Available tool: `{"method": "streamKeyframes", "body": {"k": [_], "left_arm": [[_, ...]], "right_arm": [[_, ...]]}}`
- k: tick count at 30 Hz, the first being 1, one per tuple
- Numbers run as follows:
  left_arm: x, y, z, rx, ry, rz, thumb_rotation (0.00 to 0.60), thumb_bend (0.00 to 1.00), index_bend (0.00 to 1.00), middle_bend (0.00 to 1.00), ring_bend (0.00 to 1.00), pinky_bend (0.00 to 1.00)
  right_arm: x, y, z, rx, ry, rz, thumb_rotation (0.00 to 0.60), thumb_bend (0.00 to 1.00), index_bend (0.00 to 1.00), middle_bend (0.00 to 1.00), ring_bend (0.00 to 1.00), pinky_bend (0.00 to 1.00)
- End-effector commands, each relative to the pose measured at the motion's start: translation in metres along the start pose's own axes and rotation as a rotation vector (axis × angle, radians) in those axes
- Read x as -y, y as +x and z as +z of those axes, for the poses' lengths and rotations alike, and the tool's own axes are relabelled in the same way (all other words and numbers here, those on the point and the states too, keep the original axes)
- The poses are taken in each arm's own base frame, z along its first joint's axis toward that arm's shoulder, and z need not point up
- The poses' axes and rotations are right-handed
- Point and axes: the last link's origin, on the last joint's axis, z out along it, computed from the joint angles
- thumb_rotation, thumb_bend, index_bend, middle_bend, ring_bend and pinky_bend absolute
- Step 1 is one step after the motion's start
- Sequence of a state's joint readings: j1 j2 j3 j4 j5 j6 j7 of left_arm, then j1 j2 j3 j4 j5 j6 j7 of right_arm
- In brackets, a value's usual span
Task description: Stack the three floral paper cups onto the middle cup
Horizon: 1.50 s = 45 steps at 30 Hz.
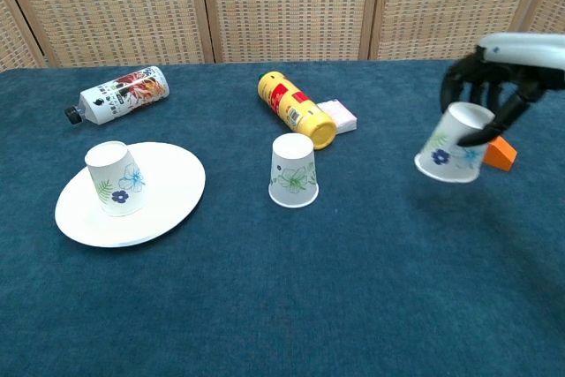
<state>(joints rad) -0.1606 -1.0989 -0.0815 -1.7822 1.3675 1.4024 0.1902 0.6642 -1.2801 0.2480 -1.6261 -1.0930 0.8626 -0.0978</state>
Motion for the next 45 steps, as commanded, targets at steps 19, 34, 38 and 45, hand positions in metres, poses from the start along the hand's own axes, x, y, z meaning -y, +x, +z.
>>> {"method": "streamKeyframes", "body": {"k": [19, 34, 38, 45], "left_arm": [[0.006, -0.002, 0.012, 0.050, 0.024, -0.036, 0.600, 0.00, 0.00, 0.00, 0.00, 0.00], [0.006, -0.003, 0.013, 0.059, 0.029, -0.027, 0.600, 0.00, 0.00, 0.00, 0.00, 0.00], [0.006, -0.003, 0.012, 0.059, 0.030, -0.027, 0.600, 0.00, 0.00, 0.00, 0.00, 0.00], [0.006, -0.005, 0.013, 0.069, 0.030, -0.024, 0.600, 0.00, 0.00, 0.00, 0.00, 0.00]], "right_arm": [[0.156, 0.022, 0.070, 0.066, 0.120, -0.078, 0.600, 0.38, 0.52, 0.55, 0.52, 0.54], [0.170, 0.012, 0.074, 0.086, 0.128, -0.115, 0.600, 0.38, 0.52, 0.55, 0.52, 0.54], [0.171, 0.008, 0.076, 0.092, 0.122, -0.119, 0.600, 0.38, 0.52, 0.55, 0.52, 0.54], [0.172, 0.000, 0.081, 0.101, 0.111, -0.121, 0.600, 0.38, 0.52, 0.55, 0.52, 0.54]]}}
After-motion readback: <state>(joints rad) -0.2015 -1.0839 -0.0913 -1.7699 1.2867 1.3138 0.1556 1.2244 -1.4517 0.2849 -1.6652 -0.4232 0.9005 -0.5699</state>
